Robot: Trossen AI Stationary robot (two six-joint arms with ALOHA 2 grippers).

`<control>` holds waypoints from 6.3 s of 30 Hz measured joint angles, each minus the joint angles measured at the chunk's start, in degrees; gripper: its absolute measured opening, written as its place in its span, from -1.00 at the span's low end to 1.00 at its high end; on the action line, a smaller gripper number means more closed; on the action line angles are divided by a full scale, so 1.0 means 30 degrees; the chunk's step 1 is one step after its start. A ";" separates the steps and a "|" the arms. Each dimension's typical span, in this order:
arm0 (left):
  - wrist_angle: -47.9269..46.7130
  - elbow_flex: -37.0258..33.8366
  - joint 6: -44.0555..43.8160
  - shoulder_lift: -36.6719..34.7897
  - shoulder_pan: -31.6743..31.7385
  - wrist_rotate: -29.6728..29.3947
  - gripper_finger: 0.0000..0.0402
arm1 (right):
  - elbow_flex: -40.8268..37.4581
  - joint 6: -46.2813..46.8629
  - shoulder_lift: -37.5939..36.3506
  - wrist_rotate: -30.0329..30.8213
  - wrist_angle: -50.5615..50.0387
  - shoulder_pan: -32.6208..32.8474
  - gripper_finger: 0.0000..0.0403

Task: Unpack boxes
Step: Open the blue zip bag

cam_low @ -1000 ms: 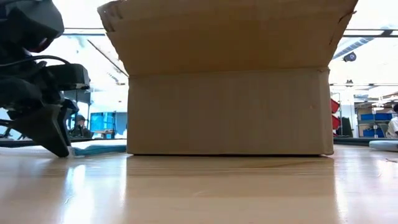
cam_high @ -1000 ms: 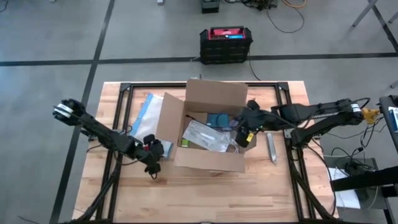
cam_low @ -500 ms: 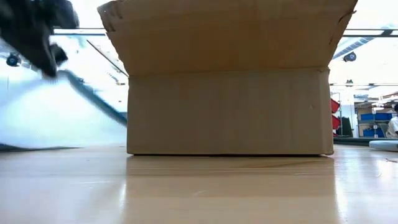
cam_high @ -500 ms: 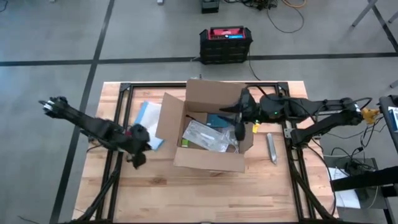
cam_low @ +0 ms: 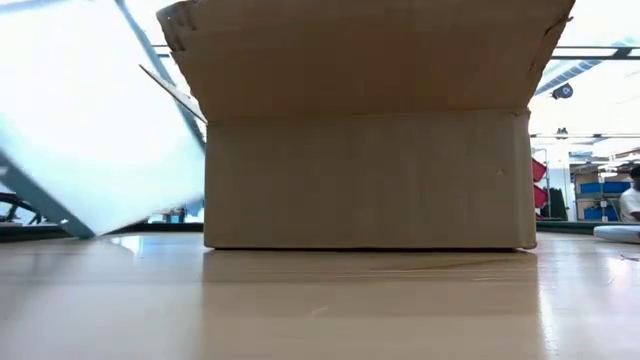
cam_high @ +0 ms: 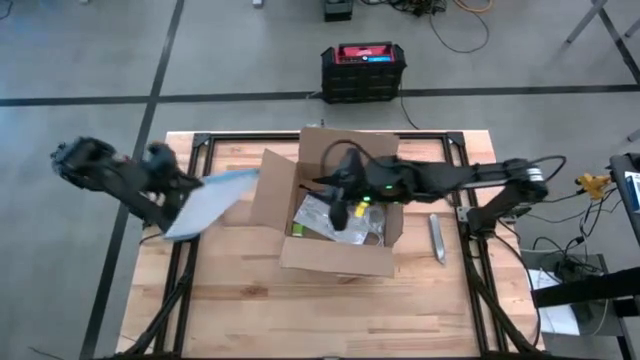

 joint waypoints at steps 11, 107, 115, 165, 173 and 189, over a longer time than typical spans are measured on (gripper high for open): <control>-0.0059 0.7349 0.5117 0.1540 0.0000 0.0728 -1.00 | 0.7835 -0.2297 0.6755 -0.0699 -0.0136 -0.0578 -0.13; 1.6573 0.6817 1.2569 1.1096 0.5322 -0.0681 -0.18 | 1.2403 -0.7745 0.1314 -0.2308 -1.8507 -0.6426 -1.00; 1.9336 0.6443 1.6358 1.5031 0.7364 0.0631 -0.22 | 1.2367 -0.7810 0.1614 -0.2331 -1.8768 -0.6288 -1.00; 2.2922 0.9716 3.0590 2.0439 0.8021 -0.1633 -0.61 | 1.2330 -0.8237 0.1759 -0.2339 -2.0938 -0.6302 -1.00; 2.2788 0.9716 3.0517 2.0432 0.7808 -0.1605 -0.93 | 1.2323 -0.7806 0.1759 -0.2352 -2.0938 -0.6354 -1.00; 1.9096 0.9716 3.0166 1.9938 0.6390 -0.2642 -0.93 | 1.2308 -0.6966 0.1683 -0.7176 -2.0893 -0.7654 -1.00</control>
